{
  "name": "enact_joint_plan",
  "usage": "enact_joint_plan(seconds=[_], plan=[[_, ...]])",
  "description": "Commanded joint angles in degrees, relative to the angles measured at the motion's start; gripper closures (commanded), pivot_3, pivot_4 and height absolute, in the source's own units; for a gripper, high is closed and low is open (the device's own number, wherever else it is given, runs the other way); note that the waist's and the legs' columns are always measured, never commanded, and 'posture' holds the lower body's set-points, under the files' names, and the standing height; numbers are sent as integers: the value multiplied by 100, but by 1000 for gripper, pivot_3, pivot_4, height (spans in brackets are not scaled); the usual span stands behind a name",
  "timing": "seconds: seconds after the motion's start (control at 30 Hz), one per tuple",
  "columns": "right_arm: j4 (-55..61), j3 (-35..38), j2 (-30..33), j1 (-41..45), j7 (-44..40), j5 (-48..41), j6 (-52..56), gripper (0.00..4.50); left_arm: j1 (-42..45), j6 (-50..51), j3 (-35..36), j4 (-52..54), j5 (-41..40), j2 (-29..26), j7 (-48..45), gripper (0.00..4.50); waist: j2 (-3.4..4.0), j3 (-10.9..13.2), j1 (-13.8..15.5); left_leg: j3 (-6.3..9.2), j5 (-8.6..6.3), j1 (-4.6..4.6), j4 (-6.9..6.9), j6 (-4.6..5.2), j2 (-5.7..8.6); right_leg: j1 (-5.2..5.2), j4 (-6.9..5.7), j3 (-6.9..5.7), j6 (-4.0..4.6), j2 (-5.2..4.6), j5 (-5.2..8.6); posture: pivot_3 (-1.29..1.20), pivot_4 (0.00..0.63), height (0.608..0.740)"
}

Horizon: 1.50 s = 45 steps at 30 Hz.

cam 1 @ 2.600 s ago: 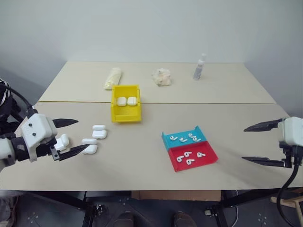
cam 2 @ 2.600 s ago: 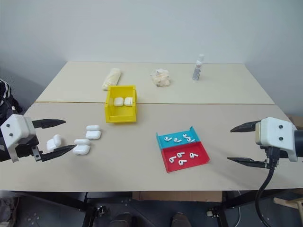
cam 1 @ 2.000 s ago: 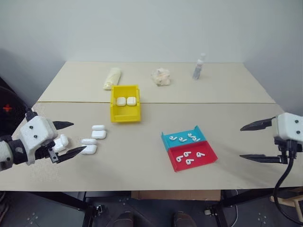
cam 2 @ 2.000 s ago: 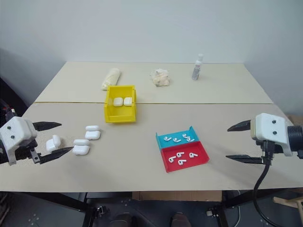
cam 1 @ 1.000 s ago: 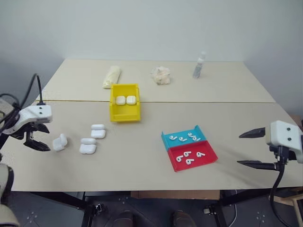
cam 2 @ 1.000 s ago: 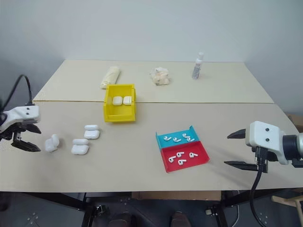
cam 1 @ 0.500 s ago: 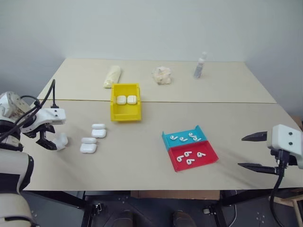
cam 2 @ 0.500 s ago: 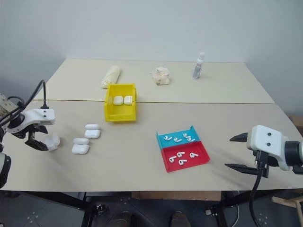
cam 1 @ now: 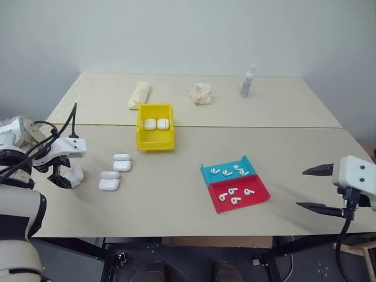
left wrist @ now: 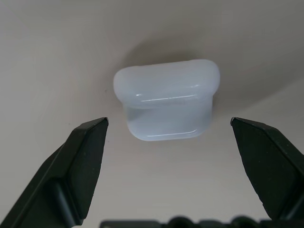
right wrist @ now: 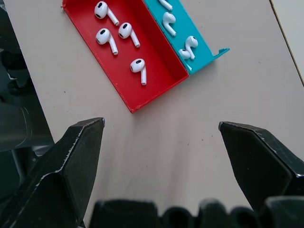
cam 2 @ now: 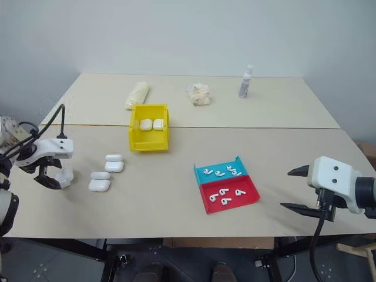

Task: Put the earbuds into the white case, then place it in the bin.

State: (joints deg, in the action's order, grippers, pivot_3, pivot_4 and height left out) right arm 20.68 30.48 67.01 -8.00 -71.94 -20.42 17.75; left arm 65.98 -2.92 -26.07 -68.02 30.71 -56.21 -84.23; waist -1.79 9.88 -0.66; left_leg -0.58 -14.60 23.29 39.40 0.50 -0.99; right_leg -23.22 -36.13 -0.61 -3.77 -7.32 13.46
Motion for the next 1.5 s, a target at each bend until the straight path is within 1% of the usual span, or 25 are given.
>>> enact_joint_plan(seconds=[0.03,0.27,0.43,0.77,0.87,0.93,1.0,1.2,1.27,1.37,1.5], plan=[[45,52,-25,76,88,44,-45,44,-39,189,41,195,19,9,39,0,0,0,1,0,0,0,0,0,0,0,0,0,0,0,0,0,150,740],[-14,61,9,123,58,125,-75,44,-104,434,107,351,-17,130,47,0,0,0,10,3,-2,6,18,3,0,2,-3,-2,-1,0,1,0,150,740],[51,142,-14,72,28,130,-32,44,-147,429,37,423,42,120,-27,0,0,0,7,7,-4,11,31,6,0,3,-5,-4,-4,0,2,0,150,740],[84,71,-91,36,101,189,-42,44,-192,480,6,445,132,127,129,0,0,0,7,8,-4,11,32,7,0,4,-6,-5,-4,0,2,0,150,740],[76,119,-91,-3,84,195,-57,0,-197,510,-4,422,133,143,75,618,0,0,7,8,-4,11,32,7,0,4,-6,-5,-4,0,2,0,150,740],[80,134,-88,-15,94,200,-46,0,-198,527,-23,400,159,150,94,1241,0,0,7,8,-4,11,33,7,0,4,-6,-5,-4,0,2,0,150,740],[91,168,-97,-37,85,194,-42,0,-204,513,-35,391,169,155,97,1720,0,0,7,8,-4,11,33,7,0,4,-6,-5,-4,0,3,0,150,740],[97,228,-102,-79,89,222,-49,0,-226,383,-33,453,183,160,305,1718,0,0,7,8,-4,10,33,7,0,4,-8,-5,-4,0,2,0,150,740],[100,308,-88,-107,53,221,-48,0,-193,332,65,613,64,126,172,1718,0,0,10,9,-4,9,33,7,0,5,-8,-5,-4,0,2,0,150,740],[118,485,31,-166,-73,236,24,0,-243,244,293,1107,-207,-74,-93,1718,0,0,17,9,-4,13,34,7,0,4,-7,-6,-4,0,2,0,150,740],[79,624,340,-35,-295,186,214,0,-559,233,743,2002,-634,-596,-256,1718,0,0,-22,13,-4,19,35,7,-2,0,-7,-9,-4,0,2,0,150,740]])
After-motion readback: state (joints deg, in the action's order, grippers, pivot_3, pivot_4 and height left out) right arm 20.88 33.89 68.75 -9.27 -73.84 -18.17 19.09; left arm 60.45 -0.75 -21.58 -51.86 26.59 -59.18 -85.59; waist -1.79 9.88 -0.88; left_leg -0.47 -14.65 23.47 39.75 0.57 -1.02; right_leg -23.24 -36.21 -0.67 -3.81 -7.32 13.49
